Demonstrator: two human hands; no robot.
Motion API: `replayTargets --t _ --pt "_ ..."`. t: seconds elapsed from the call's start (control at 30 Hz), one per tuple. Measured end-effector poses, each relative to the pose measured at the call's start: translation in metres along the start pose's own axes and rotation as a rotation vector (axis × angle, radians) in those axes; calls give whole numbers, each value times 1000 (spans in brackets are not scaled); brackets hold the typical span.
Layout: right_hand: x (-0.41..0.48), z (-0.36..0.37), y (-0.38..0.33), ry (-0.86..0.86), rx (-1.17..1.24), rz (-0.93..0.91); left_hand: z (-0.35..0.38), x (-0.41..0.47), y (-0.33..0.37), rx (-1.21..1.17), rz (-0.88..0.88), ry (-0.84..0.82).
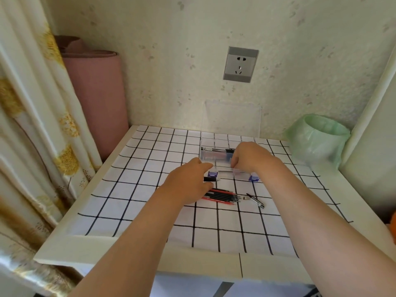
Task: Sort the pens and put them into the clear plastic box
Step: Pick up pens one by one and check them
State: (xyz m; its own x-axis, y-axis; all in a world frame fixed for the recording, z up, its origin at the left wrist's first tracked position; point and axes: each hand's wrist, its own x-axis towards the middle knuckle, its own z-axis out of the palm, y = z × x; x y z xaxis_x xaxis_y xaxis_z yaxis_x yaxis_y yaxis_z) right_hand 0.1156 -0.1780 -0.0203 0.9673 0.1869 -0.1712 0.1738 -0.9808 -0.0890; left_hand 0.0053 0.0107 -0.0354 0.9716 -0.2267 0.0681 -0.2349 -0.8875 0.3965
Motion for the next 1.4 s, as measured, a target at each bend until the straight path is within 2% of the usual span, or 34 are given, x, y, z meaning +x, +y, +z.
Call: replayTargets --t 0.23,0.37,0.5,0.63,0.8,1.1,1.4 --pt "-4 -7 1 -21 -105 -122 -2 1 0 -80 42 31" --pt "-15 -14 5 65 12 -211 -5 3 4 -97 120 100" --pt "-31 -19 5 197 200 -302 -7 3 7 -90 88 43" --pt "-57 -16 6 302 283 -349 -8 0 7 -88 77 -4" --pt "-80 -14 16 278 389 -357 -6 -5 5 -100 52 -22" --pt "-92 -9 37 238 320 -342 -6 -7 9 -86 82 46" --pt "-94 -8 48 213 298 -324 0 0 11 -108 38 34"
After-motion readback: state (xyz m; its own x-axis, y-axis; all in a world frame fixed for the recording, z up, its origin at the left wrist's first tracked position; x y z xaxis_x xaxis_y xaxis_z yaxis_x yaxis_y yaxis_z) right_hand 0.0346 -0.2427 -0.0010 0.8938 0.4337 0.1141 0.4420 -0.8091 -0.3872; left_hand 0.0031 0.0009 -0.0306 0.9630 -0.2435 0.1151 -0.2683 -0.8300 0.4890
